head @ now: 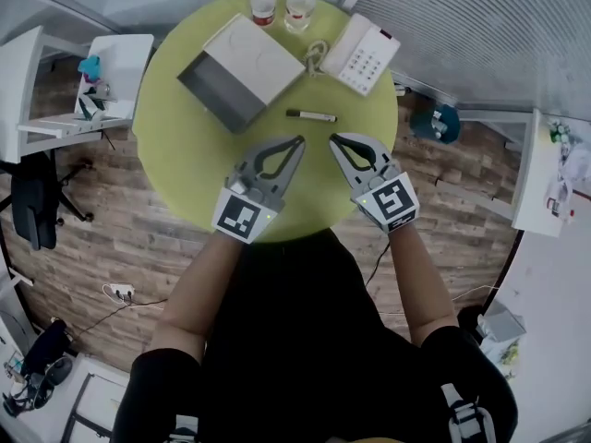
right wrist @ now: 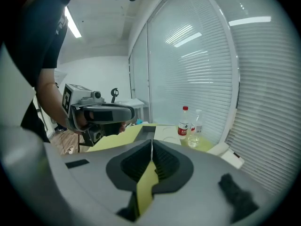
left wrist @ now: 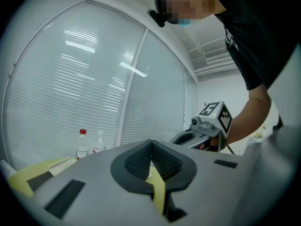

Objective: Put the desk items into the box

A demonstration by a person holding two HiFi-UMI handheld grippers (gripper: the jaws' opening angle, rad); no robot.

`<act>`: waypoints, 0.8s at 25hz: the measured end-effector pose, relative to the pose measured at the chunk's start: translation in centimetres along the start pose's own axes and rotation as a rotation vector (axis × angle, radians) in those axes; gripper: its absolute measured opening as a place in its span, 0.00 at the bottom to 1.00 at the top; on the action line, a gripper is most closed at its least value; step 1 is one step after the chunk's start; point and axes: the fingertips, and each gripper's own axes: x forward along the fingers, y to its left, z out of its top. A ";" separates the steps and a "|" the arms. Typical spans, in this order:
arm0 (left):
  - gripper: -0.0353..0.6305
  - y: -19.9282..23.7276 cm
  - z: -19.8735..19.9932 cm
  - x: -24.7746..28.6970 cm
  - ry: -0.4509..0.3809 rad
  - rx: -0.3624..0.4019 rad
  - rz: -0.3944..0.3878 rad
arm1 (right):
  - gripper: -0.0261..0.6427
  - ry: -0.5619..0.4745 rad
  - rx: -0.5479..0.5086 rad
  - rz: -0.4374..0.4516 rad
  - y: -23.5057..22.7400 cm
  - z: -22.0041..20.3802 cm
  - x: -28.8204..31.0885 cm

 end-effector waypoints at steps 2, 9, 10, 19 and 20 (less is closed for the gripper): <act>0.07 1.1 -2.2 1.0 0.015 -0.019 0.027 | 0.07 0.038 -0.023 0.030 -1.1 -1.8 1.8; 0.07 3.3 -9.7 3.4 0.076 -0.008 0.076 | 0.07 0.239 -0.106 0.151 -2.7 -9.4 8.1; 0.07 3.5 -10.6 3.5 0.082 -0.004 0.086 | 0.07 0.264 -0.120 0.166 -2.7 -10.3 9.0; 0.07 6.0 -16.6 4.2 0.134 -0.008 0.142 | 0.11 0.420 -0.284 0.234 -3.4 -16.7 14.6; 0.07 6.4 -17.1 4.2 0.142 -0.005 0.143 | 0.16 0.436 -0.289 0.238 -3.6 -17.4 15.0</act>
